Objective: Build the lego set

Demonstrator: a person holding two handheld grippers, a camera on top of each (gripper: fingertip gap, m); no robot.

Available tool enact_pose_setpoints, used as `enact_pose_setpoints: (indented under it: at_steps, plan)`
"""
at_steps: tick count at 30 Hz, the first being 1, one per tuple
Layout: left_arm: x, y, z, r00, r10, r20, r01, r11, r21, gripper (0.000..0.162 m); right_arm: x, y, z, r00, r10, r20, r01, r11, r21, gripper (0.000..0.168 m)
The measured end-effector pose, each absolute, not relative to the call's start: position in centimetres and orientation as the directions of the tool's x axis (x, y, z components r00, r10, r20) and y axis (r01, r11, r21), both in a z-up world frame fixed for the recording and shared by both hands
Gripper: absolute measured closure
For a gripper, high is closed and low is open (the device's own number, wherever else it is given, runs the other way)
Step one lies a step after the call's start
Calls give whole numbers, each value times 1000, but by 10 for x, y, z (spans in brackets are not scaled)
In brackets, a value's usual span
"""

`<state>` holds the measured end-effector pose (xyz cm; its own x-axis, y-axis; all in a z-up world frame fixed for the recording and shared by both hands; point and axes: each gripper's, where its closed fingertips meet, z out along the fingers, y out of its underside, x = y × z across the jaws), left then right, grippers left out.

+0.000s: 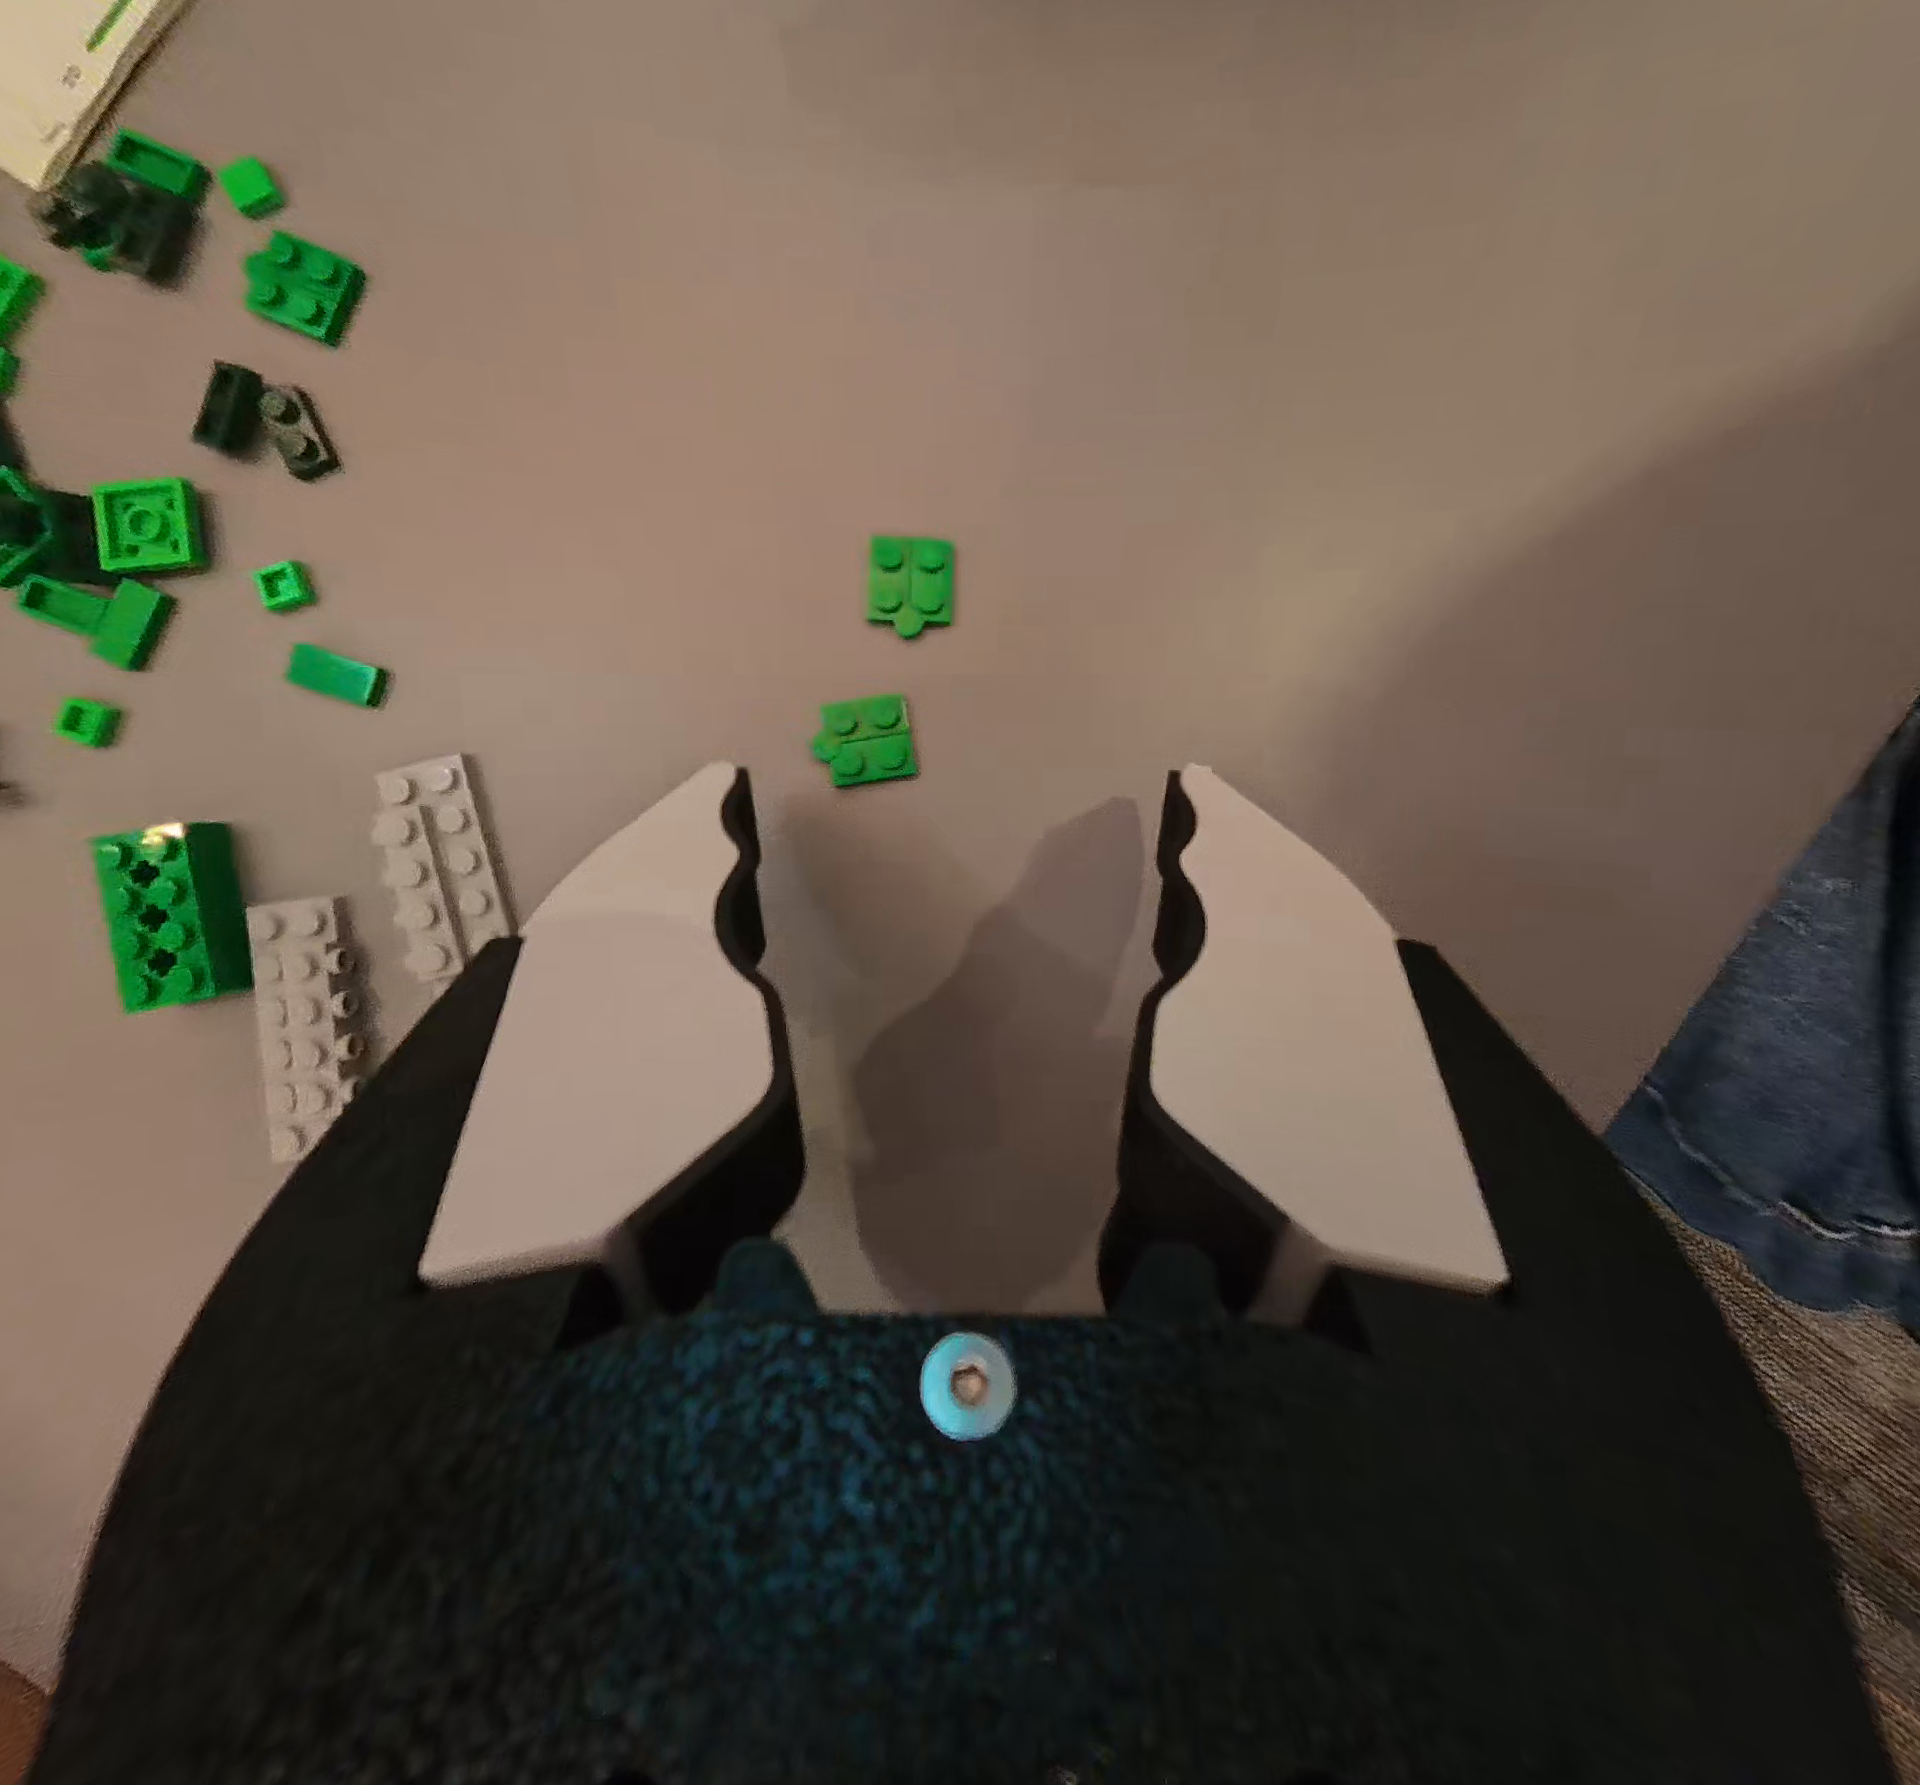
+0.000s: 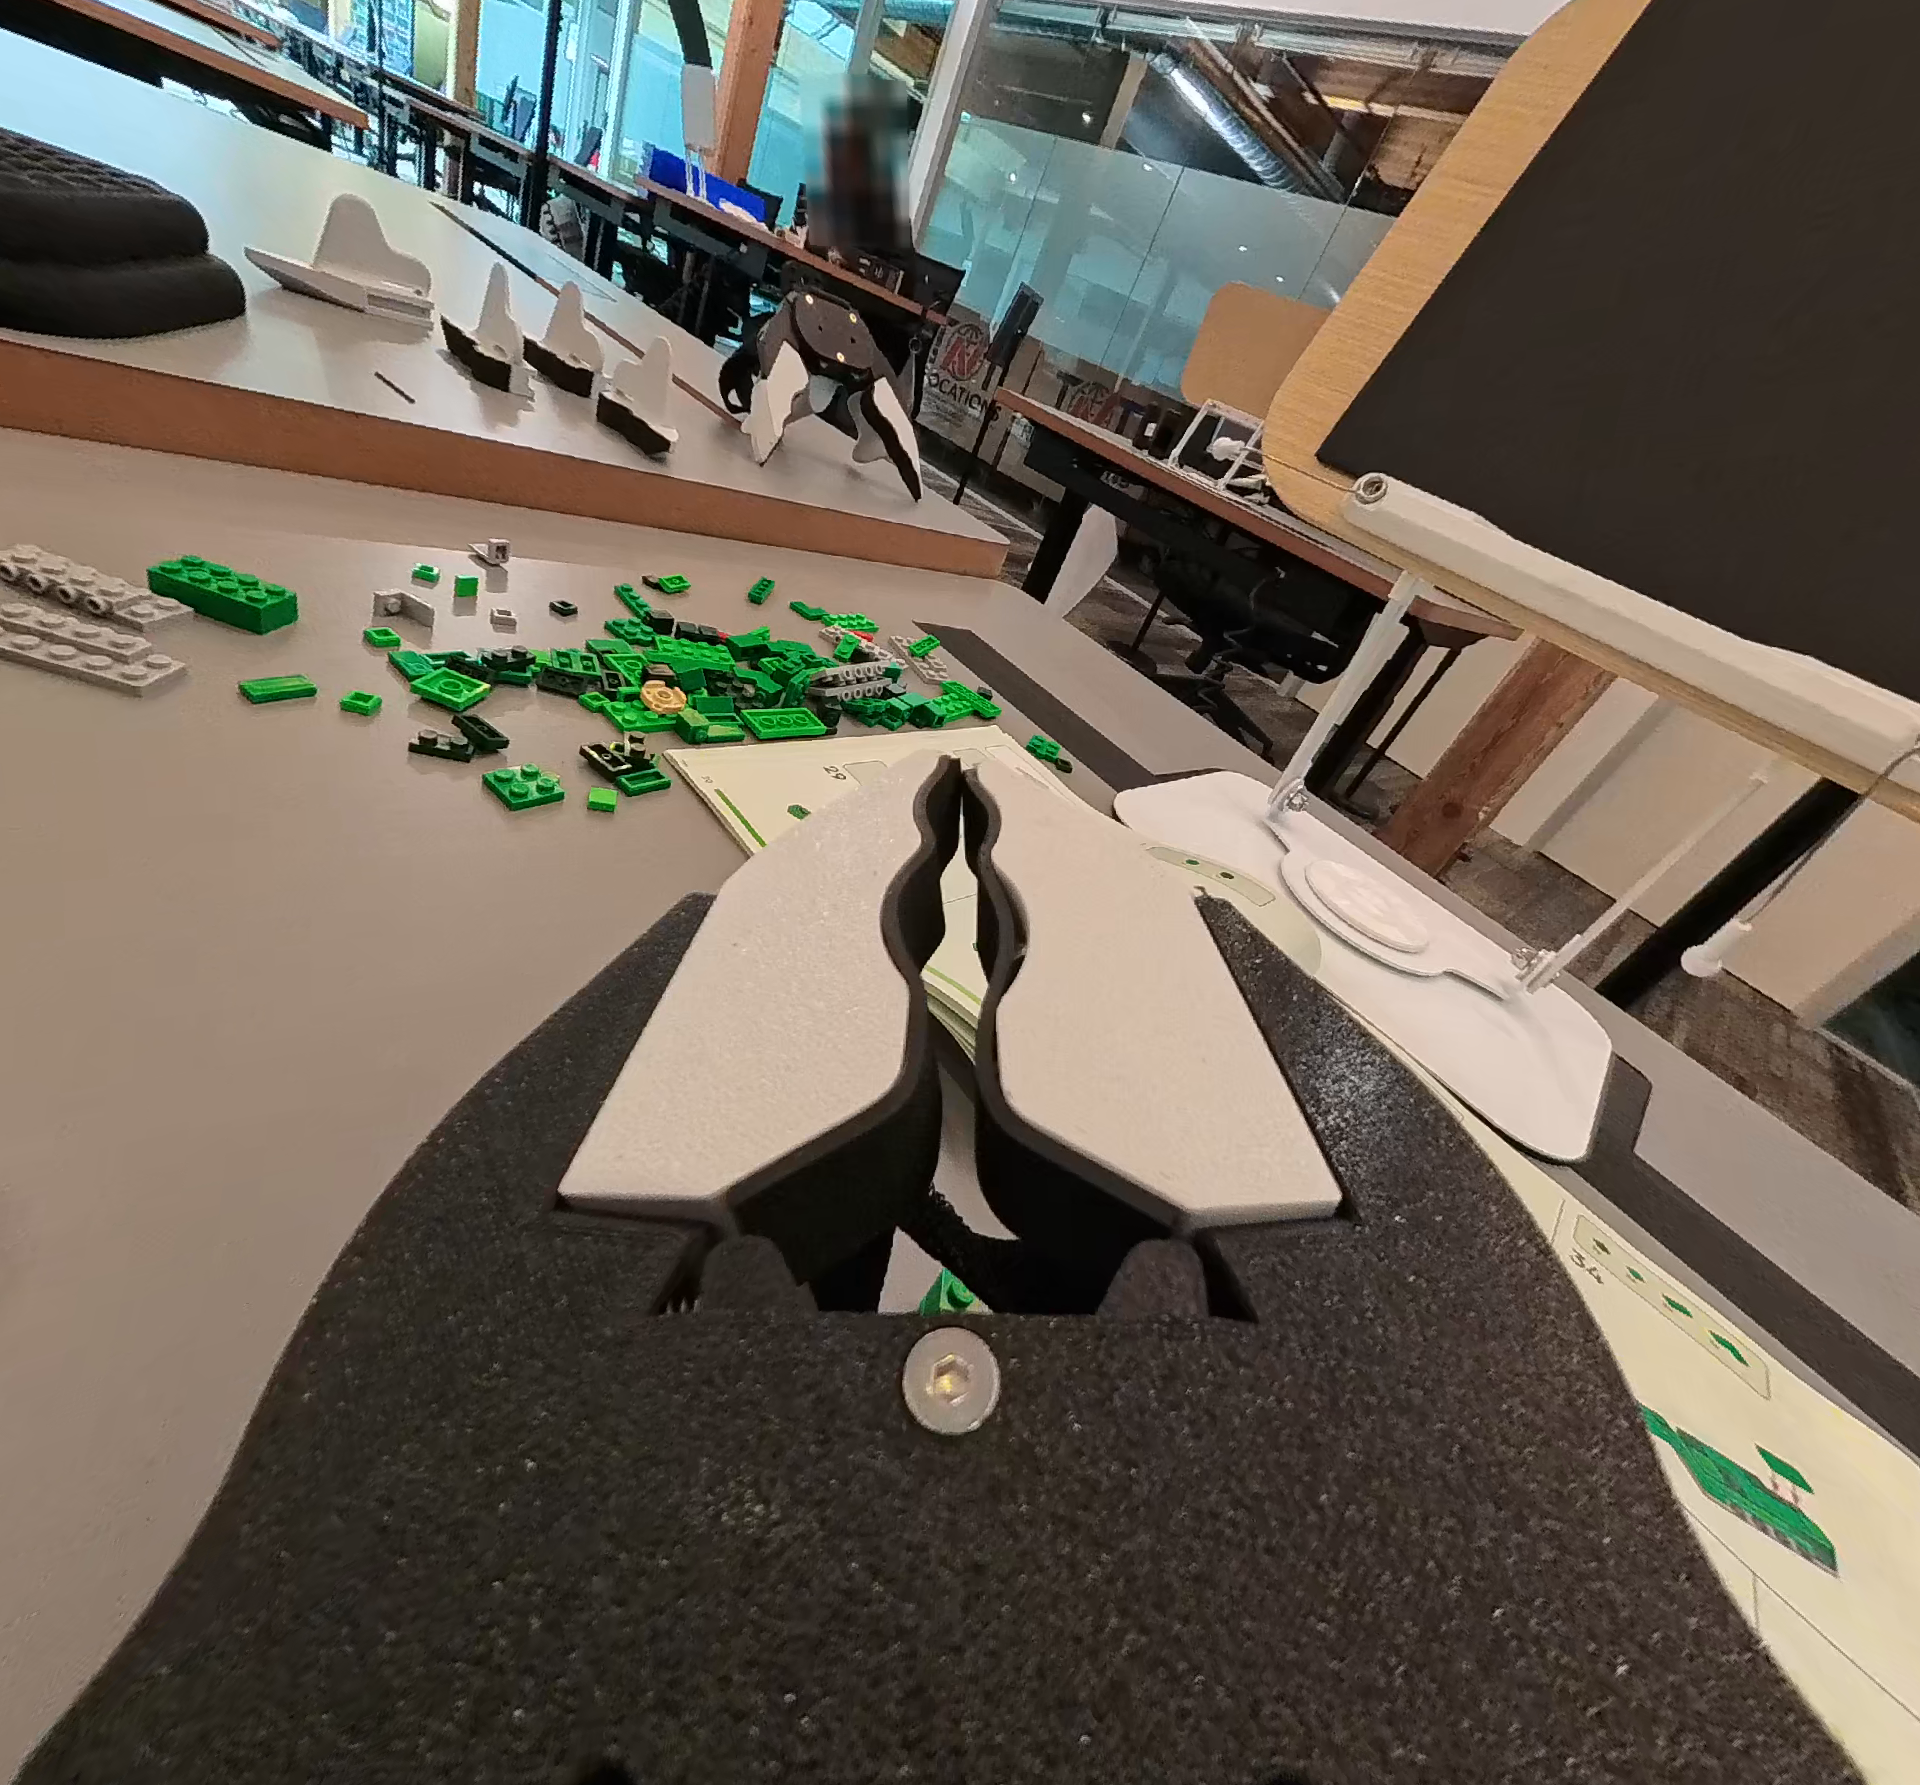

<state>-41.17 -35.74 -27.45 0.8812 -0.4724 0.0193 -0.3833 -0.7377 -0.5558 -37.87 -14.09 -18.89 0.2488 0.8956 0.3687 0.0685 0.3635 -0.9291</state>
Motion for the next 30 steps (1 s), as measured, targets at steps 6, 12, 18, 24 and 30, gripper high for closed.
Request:
enact_pose_setpoints:
  at_steps: [6, 12, 18, 24, 30]
  plan:
    - [-403, -361, -283, 866, -493, 78, -385, -759, -526, 87, -379, -142, -189, 245, 895, 373, 72, 367, -927, 168]
    - [-380, -375, -279, 857, -480, 187, -316, -776, -545, 78, -380, -143, -191, 235, 896, 377, 80, 369, -926, 168]
    - [-395, -368, -267, 872, -490, 19, -382, -703, -599, 85, -379, -142, -191, 235, 903, 360, 76, 352, -933, 168]
    - [-394, -377, -267, 746, -665, 15, -556, -635, -537, 107, -379, -144, -191, 230, 901, 368, 81, 359, -930, 168]
    - [-406, -364, -262, 677, -731, -86, -657, -548, -517, 124, -380, -144, -192, 225, 900, 373, 88, 363, -928, 168]
